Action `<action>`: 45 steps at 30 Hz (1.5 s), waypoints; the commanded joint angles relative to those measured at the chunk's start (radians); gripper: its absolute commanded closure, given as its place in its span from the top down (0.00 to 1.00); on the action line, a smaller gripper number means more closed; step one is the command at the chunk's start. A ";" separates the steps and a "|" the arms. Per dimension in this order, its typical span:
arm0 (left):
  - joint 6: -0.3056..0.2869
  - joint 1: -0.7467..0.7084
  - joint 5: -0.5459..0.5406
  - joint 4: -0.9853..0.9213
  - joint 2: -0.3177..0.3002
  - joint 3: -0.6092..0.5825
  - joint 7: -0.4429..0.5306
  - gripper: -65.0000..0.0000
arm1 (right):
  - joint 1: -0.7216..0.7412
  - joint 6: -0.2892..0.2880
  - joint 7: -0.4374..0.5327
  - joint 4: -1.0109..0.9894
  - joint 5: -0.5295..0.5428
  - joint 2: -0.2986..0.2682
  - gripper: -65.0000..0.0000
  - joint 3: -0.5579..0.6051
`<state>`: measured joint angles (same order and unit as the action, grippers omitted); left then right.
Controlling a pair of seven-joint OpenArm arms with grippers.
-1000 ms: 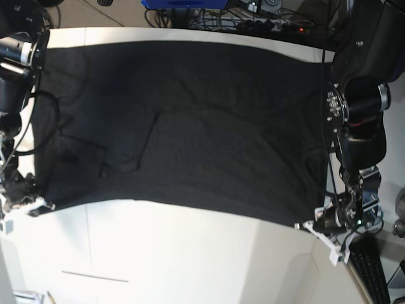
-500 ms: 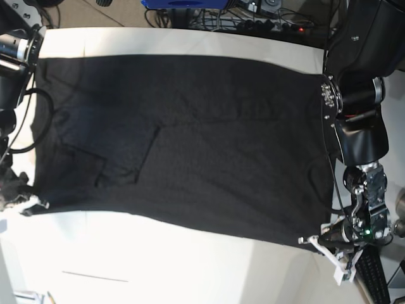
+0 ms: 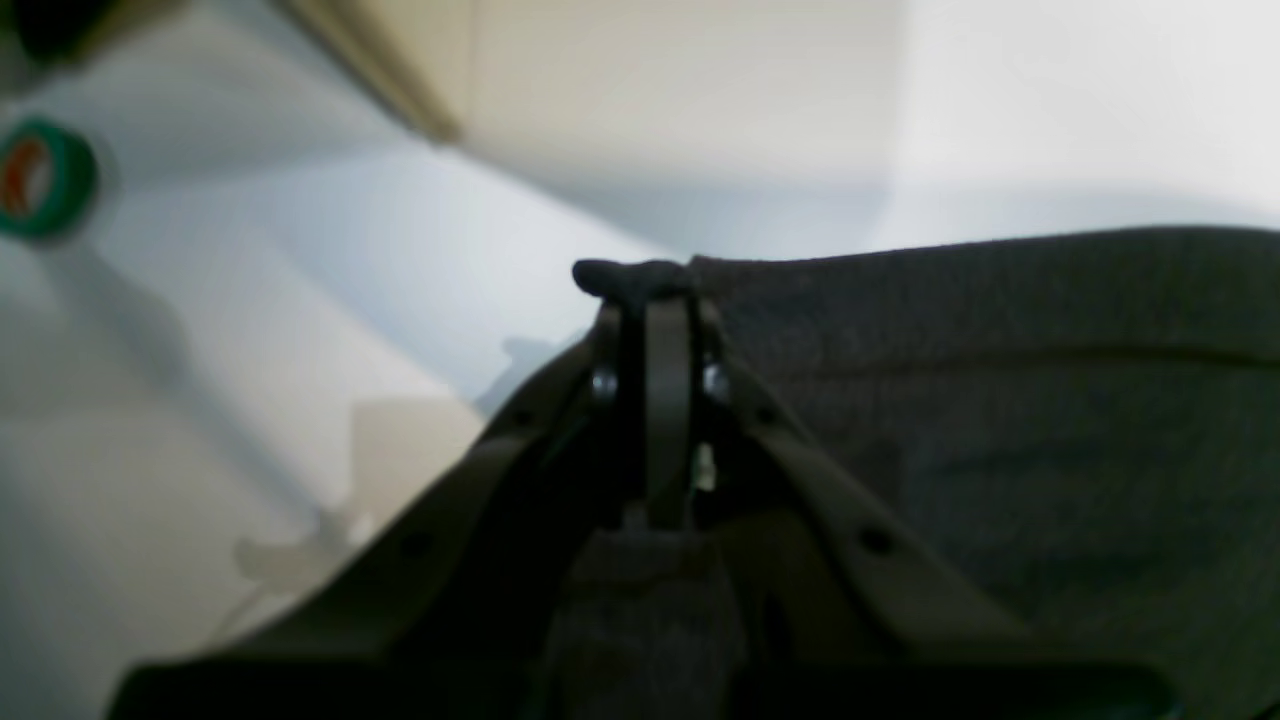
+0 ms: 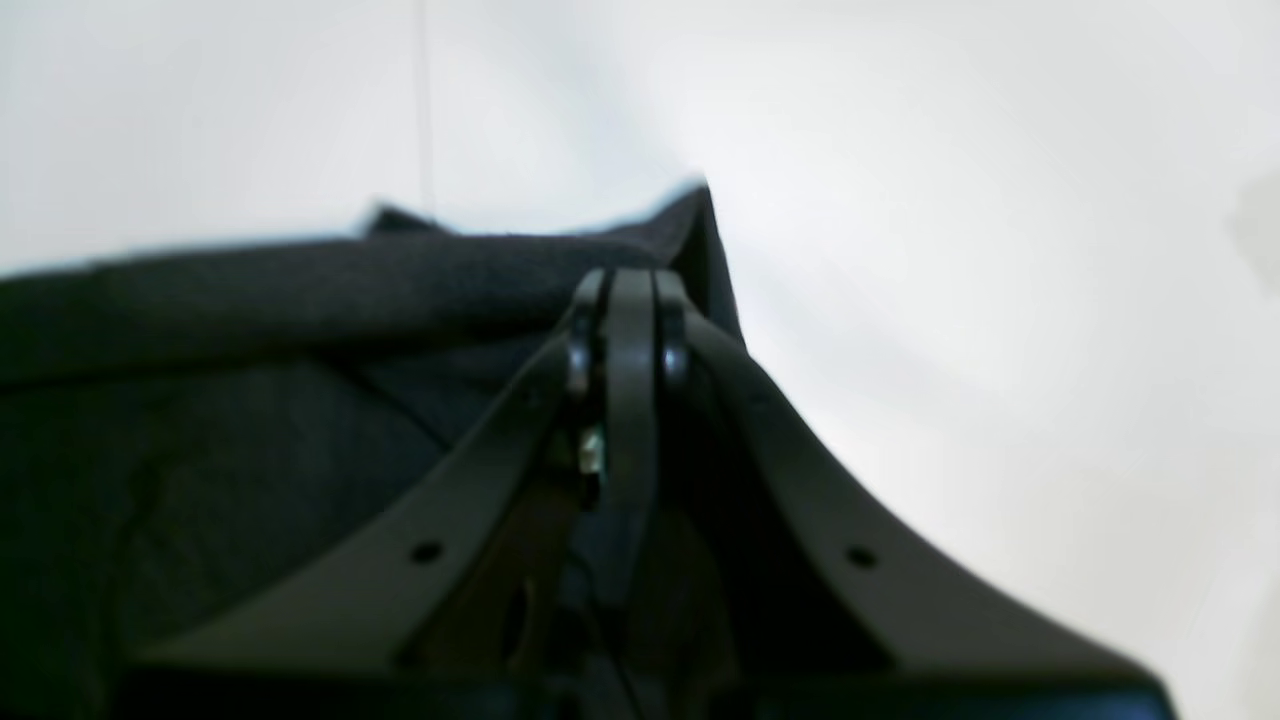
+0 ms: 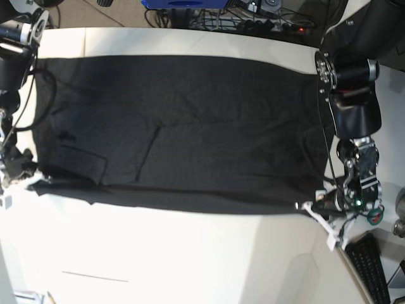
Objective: Layout the t-shirt on the table in an organized manner, then fold the t-shirt properly
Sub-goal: 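Lay the lifted edge onto the shirt, folding it lengthwise in half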
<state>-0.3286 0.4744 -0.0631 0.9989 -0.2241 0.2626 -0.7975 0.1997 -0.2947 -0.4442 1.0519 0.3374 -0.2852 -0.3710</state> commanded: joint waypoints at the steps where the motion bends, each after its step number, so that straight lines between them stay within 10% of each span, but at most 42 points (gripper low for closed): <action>1: 0.001 0.017 -0.008 0.021 -0.013 0.002 0.016 0.00 | 0.017 -0.002 0.025 0.017 0.013 -0.021 0.00 -0.001; 24: 0.001 -0.334 -0.010 0.403 -0.065 0.068 -0.133 0.00 | -0.242 0.001 -0.032 0.221 0.013 -0.050 0.00 -0.018; 45: 0.000 -0.460 -0.008 0.545 -0.068 0.143 -0.147 0.00 | -0.530 0.001 -0.253 0.643 0.013 0.091 0.00 -0.116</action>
<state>-0.3374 0.0074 -0.0761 1.5246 -0.2737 0.4023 -0.9531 -0.3344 -0.2947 -0.7094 1.6764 0.3473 -0.1783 -0.4801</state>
